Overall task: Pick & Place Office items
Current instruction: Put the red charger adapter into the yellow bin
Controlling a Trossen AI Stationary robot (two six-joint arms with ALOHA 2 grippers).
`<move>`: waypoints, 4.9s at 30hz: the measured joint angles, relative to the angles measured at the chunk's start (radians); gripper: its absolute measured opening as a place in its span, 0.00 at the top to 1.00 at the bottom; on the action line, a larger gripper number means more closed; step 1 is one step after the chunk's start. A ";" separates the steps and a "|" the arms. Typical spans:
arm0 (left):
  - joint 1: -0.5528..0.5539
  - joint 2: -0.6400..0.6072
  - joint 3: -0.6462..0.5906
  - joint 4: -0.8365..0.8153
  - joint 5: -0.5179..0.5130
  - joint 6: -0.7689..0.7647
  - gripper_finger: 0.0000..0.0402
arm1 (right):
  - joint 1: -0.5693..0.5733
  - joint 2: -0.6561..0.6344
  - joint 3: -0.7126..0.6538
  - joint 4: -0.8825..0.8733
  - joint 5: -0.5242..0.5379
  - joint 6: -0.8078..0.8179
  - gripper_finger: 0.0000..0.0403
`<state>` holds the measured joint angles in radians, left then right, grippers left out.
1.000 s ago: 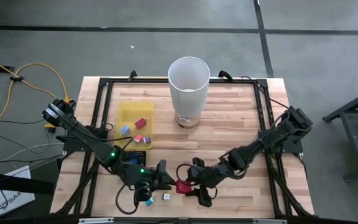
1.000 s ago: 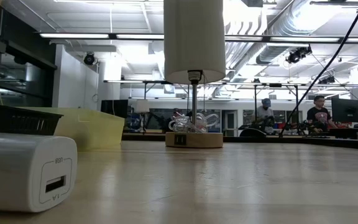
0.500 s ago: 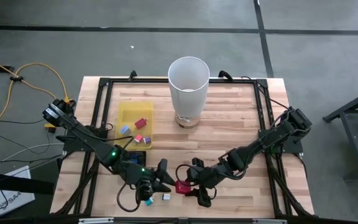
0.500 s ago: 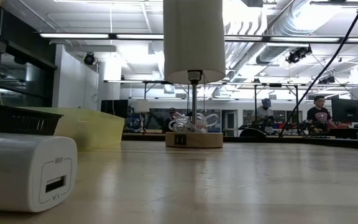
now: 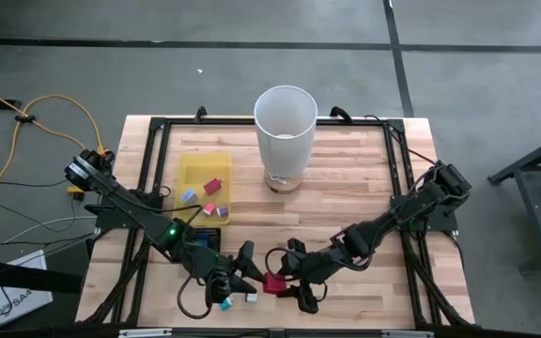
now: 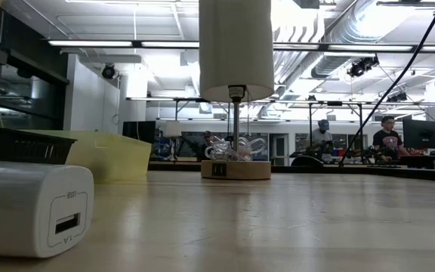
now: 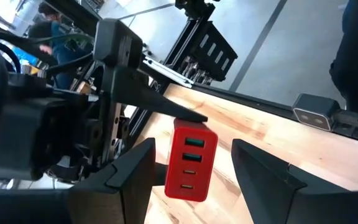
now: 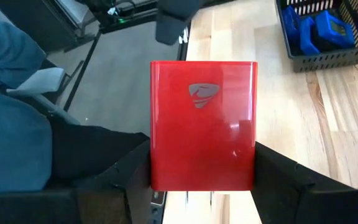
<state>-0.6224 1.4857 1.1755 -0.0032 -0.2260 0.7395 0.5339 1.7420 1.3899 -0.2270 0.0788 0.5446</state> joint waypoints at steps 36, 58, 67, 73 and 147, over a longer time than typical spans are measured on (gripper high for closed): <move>0.045 0.000 0.000 -0.041 0.049 0.001 0.50 | -0.056 0.000 0.000 0.074 -0.057 -0.019 0.49; 0.045 0.000 0.000 -0.037 0.048 0.050 0.71 | -0.056 0.000 0.000 0.082 -0.062 -0.015 0.49; 0.045 0.000 0.000 -0.039 0.048 0.056 0.70 | -0.056 0.000 0.000 0.081 -0.058 -0.018 0.49; 0.045 0.000 0.000 -0.039 0.049 0.055 0.70 | -0.056 0.000 0.000 0.081 -0.059 -0.018 0.49; 0.014 -0.042 0.000 -0.379 -0.095 -0.623 0.70 | -0.058 -0.002 0.000 -0.092 -0.104 0.082 0.26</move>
<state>-0.6084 1.4432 1.1751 -0.3827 -0.3214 0.1166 0.4755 1.7405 1.3903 -0.3194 -0.0250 0.6270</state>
